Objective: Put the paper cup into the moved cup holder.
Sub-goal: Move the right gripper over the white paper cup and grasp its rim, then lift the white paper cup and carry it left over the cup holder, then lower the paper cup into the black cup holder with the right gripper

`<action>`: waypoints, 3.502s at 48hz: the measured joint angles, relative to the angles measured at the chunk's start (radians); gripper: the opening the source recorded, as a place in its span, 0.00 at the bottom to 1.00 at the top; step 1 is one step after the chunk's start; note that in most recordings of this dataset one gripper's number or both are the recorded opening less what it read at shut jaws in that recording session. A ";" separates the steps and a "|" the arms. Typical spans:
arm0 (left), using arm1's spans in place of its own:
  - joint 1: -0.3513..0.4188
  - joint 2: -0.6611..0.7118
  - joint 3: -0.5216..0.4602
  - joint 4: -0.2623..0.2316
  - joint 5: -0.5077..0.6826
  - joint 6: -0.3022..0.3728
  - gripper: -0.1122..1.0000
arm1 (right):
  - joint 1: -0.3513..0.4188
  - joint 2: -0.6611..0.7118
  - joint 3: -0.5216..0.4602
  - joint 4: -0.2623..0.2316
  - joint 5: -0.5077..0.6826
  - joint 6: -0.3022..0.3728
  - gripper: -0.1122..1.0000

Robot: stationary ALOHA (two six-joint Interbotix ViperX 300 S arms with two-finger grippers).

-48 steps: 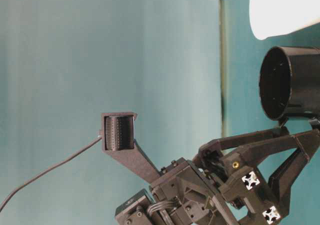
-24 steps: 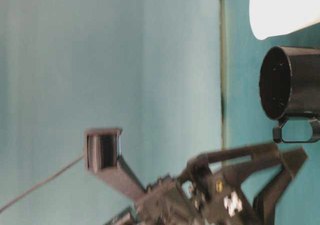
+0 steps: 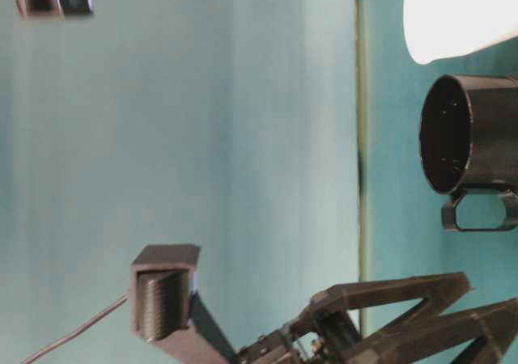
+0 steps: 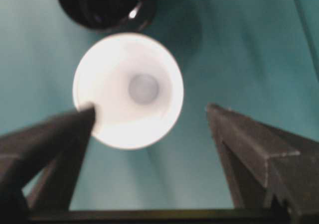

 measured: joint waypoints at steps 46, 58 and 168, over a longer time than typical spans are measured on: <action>-0.003 -0.028 0.020 0.000 0.000 0.000 0.90 | -0.044 0.279 -0.032 -0.002 -0.061 0.008 0.91; -0.002 -0.028 0.020 0.000 0.000 0.000 0.90 | -0.049 0.284 -0.029 -0.002 -0.061 0.008 0.70; -0.003 -0.075 0.078 0.000 0.000 -0.046 0.89 | -0.014 0.425 -0.393 0.035 0.109 0.006 0.07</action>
